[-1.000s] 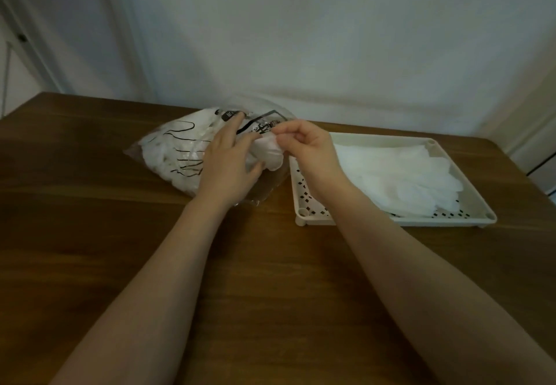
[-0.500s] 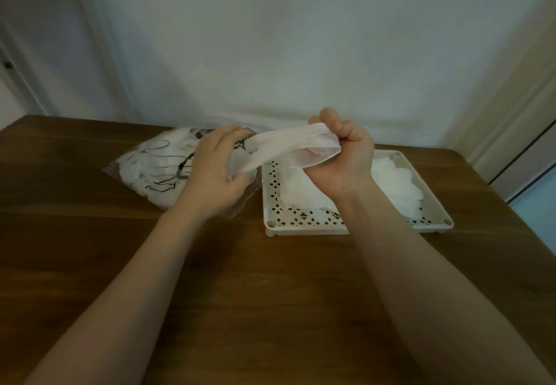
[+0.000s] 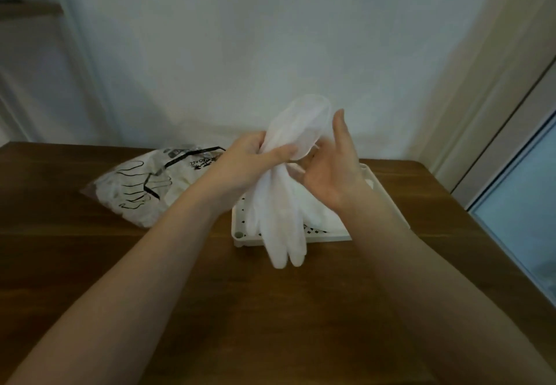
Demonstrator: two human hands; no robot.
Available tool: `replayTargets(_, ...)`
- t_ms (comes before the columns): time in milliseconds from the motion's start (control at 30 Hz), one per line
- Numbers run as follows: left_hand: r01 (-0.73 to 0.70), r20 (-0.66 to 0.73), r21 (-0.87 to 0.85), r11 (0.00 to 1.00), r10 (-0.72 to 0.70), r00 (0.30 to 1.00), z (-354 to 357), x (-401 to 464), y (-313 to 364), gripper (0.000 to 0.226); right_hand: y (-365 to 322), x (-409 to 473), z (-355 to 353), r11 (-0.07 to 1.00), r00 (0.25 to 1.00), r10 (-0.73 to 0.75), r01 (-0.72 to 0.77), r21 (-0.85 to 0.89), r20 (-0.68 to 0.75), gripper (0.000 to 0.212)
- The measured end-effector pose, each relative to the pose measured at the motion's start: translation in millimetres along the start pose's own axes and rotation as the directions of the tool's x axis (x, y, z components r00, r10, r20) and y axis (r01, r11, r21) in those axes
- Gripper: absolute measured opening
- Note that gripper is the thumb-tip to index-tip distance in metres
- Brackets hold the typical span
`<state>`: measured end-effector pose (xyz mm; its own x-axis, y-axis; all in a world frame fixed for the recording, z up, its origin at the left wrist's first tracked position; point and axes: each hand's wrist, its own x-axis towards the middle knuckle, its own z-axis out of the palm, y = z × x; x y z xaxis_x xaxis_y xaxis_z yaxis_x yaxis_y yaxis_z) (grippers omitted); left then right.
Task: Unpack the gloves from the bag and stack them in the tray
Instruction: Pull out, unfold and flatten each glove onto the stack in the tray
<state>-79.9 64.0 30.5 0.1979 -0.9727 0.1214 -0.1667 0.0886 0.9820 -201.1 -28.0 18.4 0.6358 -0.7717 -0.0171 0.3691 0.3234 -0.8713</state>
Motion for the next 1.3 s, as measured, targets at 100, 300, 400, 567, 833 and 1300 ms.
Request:
replayTargets(100, 0.028, -0.08, -0.172, 0.985, -0.043, 0.996, 10, 1, -5, 0.035, 13, -14, -8, 0.977, 0.995, 0.099, -0.092, -0.192, 0.024, 0.069)
replayTargets(300, 0.019, -0.158, -0.251, 0.968, -0.061, 0.986, 17, 1, -15, 0.022, 8, -21, -22, 0.982, 0.998, 0.052, -0.054, -0.184, -0.019, 0.027)
replayTargets(400, -0.025, -0.164, -0.262, 0.965, -0.019, 0.986, 17, 1, -16, 0.02, 2, -24, -27, 0.99, 0.998, 0.051, -0.054, -0.129, -0.026, 0.031)
replayTargets(567, -0.004, -0.155, -0.359, 0.933, -0.055, 0.986, 21, 2, -15, 0.02, -10, -25, -28, 0.975, 0.995, -0.085, 0.071, -0.208, -0.059, 0.029)
replayTargets(833, 0.023, 0.123, 0.011, 1.0, -0.024, 0.992, 21, 2, -4, 0.031, -8, -18, -19, 0.813, 0.999, 0.016, -0.04, -0.581, -0.047, 0.021)
replayTargets(1300, 0.053, -0.225, -0.088, 0.995, -0.072, 0.972, 28, 22, -17, 0.018, 11, -32, -61, 0.816, 0.955, 0.252, -0.124, -0.565, 0.155, 0.03)
